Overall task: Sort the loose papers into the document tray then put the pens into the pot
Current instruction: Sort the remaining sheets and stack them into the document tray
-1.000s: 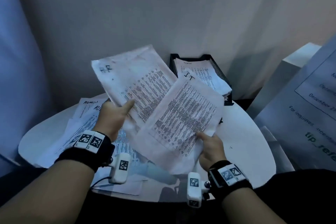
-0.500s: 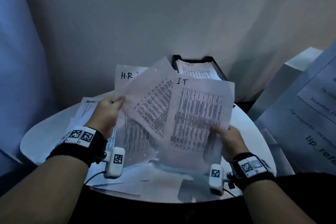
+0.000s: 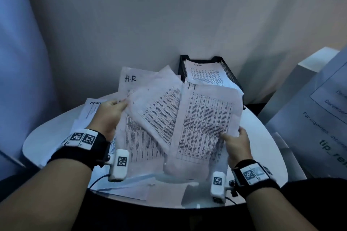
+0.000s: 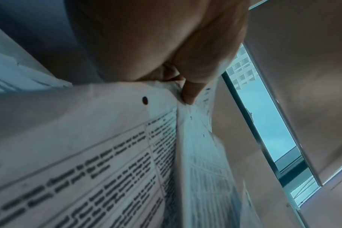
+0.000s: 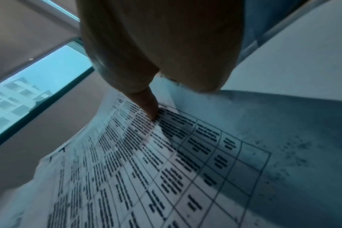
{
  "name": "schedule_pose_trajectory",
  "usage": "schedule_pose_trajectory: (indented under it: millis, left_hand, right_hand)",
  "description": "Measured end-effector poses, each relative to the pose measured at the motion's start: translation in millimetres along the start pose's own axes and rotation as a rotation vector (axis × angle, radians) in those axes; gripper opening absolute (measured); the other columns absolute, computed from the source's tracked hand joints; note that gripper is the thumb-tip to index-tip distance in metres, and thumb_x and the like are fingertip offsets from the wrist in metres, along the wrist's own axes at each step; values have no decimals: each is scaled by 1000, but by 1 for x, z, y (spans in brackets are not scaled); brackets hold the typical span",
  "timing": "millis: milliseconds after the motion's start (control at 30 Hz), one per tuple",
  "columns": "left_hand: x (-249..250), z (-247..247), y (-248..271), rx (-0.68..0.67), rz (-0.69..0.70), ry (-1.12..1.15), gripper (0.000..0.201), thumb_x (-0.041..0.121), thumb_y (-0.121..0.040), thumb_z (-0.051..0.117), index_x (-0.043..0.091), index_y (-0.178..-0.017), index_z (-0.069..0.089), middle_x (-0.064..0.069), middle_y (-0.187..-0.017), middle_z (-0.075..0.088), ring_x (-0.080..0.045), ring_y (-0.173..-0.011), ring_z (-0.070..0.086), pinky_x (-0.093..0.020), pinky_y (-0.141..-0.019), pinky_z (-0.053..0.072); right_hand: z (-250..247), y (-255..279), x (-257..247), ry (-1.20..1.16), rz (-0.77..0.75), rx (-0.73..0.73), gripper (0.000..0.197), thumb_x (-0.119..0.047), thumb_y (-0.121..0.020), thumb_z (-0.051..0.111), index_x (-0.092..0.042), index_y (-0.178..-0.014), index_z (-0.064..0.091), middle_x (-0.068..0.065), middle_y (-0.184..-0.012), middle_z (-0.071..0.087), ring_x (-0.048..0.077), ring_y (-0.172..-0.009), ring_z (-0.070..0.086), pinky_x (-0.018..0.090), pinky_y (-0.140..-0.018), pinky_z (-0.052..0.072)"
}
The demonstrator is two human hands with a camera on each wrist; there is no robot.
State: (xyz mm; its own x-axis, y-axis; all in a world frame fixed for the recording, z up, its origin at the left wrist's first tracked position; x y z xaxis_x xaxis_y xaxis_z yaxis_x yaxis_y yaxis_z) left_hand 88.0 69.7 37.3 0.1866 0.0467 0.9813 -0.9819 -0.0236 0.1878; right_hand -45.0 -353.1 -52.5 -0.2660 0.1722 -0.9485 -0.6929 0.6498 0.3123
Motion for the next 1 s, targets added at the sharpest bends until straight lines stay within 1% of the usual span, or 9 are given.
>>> schedule_pose_trajectory:
  millis: [133, 267, 400, 467, 633, 733, 800, 867, 1000]
  left_hand:
    - [22, -13, -1, 82, 101, -141, 23, 20, -104, 57, 14, -93, 77, -13, -102, 78, -30, -92, 75, -49, -88, 60]
    - [44, -13, 4, 70, 166, -294, 22, 25, -104, 58, 18, -94, 77, -5, -96, 79, -33, -100, 73, -46, -90, 57]
    - [57, 17, 23, -102, 257, -388, 19, 24, -104, 60, 24, -98, 78, 20, -79, 77, 4, -78, 70, -15, -72, 54]
    - [50, 36, 28, -197, 252, -395, 19, 26, -103, 62, 23, -98, 80, 19, -80, 77, 7, -73, 69, -17, -73, 55]
    - [36, 66, 46, -407, 153, -439, 14, 11, -96, 67, 10, -88, 78, -3, -86, 80, -12, -75, 70, -32, -71, 57]
    - [35, 70, 55, -424, 101, -436, 35, -5, -102, 51, 15, -76, 62, 20, -59, 69, 5, -60, 59, -14, -61, 50]
    - [35, 75, 61, -449, 89, -430, 38, -6, -102, 49, 10, -68, 54, 13, -51, 64, 6, -47, 54, -10, -52, 45]
    - [38, 81, 63, -468, 103, -421, 27, -1, -102, 54, -2, -75, 57, -3, -66, 65, 1, -50, 56, -18, -57, 51]
    - [35, 88, 67, -518, 118, -483, 33, 29, -79, 72, 2, -99, 75, -13, -99, 78, -33, -96, 73, -48, -88, 61]
  right_hand:
    - [-3, 5, -45, 219, -200, -76, 14, 7, -92, 60, 4, -104, 67, 19, -89, 72, 31, -81, 67, 30, -62, 53]
    - [10, 16, -86, 307, -397, -215, 13, -7, -96, 69, -4, -84, 72, 19, -82, 73, 22, -74, 62, 37, -69, 54]
    - [43, 46, -132, 465, -620, -385, 18, -17, -98, 69, -21, -83, 79, -4, -80, 77, 9, -74, 65, 30, -70, 53]
    - [62, 63, -150, 528, -704, -438, 23, -25, -98, 69, -33, -78, 77, -15, -74, 74, 1, -70, 63, 23, -66, 50]
    - [109, 77, -180, 611, -842, -454, 17, -30, -95, 72, -19, -102, 82, -6, -114, 74, 13, -104, 69, 41, -93, 58]
    - [136, 83, -183, 658, -850, -518, 18, -28, -95, 72, -20, -108, 81, -7, -136, 64, 10, -122, 60, 37, -103, 52]
    - [146, 84, -185, 636, -849, -515, 14, -27, -96, 71, -22, -101, 82, -7, -112, 74, 9, -100, 68, 38, -91, 58]
    - [151, 85, -185, 627, -865, -497, 24, -27, -98, 68, -21, -78, 80, -1, -73, 71, 11, -66, 61, 39, -66, 56]
    - [151, 84, -180, 588, -838, -452, 36, -25, -99, 67, -10, -66, 70, 8, -58, 61, 14, -51, 44, 30, -51, 38]
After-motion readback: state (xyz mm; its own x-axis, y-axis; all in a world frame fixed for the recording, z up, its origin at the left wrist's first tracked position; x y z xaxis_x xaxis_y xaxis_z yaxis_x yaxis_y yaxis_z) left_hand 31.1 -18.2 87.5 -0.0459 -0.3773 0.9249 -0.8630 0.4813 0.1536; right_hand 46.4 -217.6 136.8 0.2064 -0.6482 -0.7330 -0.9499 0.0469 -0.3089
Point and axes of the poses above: each hand's wrist, its own y-axis away from the middle knuckle, its own z-axis out of the palm, x = y × z, the point moved 10 cm from there along -y, towards the middle knuckle
